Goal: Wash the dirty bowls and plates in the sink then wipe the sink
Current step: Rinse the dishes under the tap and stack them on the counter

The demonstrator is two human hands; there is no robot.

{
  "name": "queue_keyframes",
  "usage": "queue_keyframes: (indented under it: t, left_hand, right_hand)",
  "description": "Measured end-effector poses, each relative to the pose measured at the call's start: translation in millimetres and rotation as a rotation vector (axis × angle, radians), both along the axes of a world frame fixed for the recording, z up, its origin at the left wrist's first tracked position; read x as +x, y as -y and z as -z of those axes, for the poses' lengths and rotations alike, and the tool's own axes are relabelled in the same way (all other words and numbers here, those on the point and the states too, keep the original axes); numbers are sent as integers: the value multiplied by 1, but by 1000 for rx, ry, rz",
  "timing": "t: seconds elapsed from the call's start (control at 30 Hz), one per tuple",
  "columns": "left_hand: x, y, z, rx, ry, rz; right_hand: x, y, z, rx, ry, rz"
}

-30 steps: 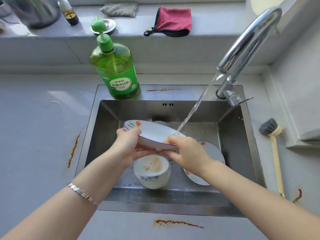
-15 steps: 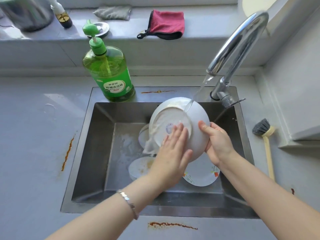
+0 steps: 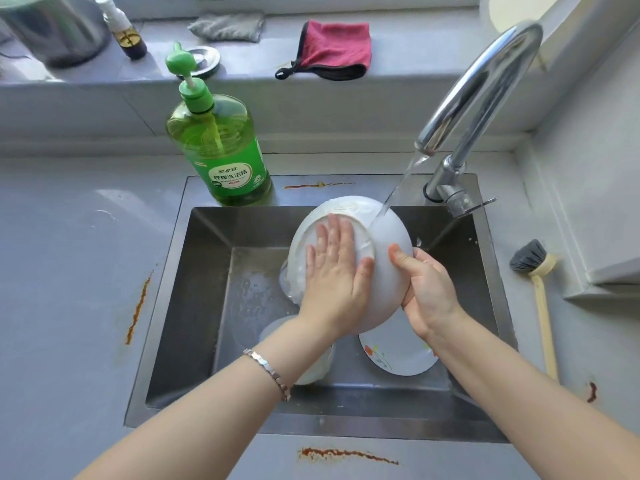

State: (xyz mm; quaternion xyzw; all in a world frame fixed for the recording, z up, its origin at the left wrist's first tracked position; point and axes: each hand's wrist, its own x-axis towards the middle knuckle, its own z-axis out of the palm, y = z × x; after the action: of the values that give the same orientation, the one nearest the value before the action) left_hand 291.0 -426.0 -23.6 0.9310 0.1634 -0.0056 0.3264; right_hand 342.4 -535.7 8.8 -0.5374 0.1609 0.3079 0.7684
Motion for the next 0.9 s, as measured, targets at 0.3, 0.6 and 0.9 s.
queue_keyframes:
  t: [0.3, 0.6, 0.9]
  left_hand:
    - [38, -35, -20, 59, 282, 120]
    - [29, -12, -20, 32, 226, 173]
    - [43, -27, -16, -86, 178, -5]
  right_hand:
    - [6, 5, -7, -168, 313, -181]
    - [8, 0, -2, -294, 444, -221]
    - [12, 1, -2, -209, 336, -154]
